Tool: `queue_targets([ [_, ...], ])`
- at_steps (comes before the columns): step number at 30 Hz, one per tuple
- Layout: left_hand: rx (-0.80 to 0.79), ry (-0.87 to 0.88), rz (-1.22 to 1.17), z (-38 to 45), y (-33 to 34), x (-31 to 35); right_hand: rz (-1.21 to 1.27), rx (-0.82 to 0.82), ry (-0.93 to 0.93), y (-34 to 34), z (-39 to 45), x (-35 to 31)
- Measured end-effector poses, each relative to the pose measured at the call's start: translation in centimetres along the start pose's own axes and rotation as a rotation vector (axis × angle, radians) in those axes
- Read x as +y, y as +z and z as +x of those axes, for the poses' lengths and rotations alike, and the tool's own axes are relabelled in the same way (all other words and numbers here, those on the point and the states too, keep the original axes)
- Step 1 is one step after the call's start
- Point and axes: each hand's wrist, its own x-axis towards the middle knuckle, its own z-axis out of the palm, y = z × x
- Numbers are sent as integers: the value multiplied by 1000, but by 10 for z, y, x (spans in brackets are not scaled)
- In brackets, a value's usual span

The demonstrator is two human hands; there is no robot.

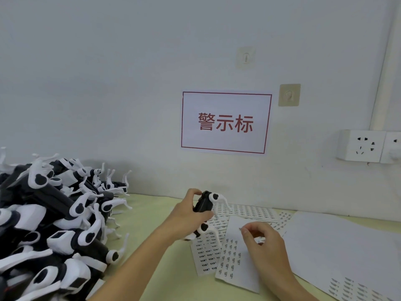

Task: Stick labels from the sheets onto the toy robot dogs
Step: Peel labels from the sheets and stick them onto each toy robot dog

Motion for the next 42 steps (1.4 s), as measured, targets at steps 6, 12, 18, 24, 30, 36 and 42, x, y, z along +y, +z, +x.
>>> queue_targets([
  [6,-30,-82,-696,-1,39,-13,41,24,15,-1,1,0],
  [12,16,-27,-717,-10,59,-19,63,18,17,-1,1,0],
  [18,50,34,-554,-16,57,-17,55,12,13,0,1,1],
  [24,-5,98,-575,-19,57,-17,52,14,10,2,2,2],
  [30,51,90,-599,-16,57,-21,51,16,6,1,0,1],
  [36,83,45,-621,-13,57,-21,54,9,-5,0,0,-1],
  [42,85,-10,-707,-10,56,-21,7,-6,-69,2,-3,-2],
])
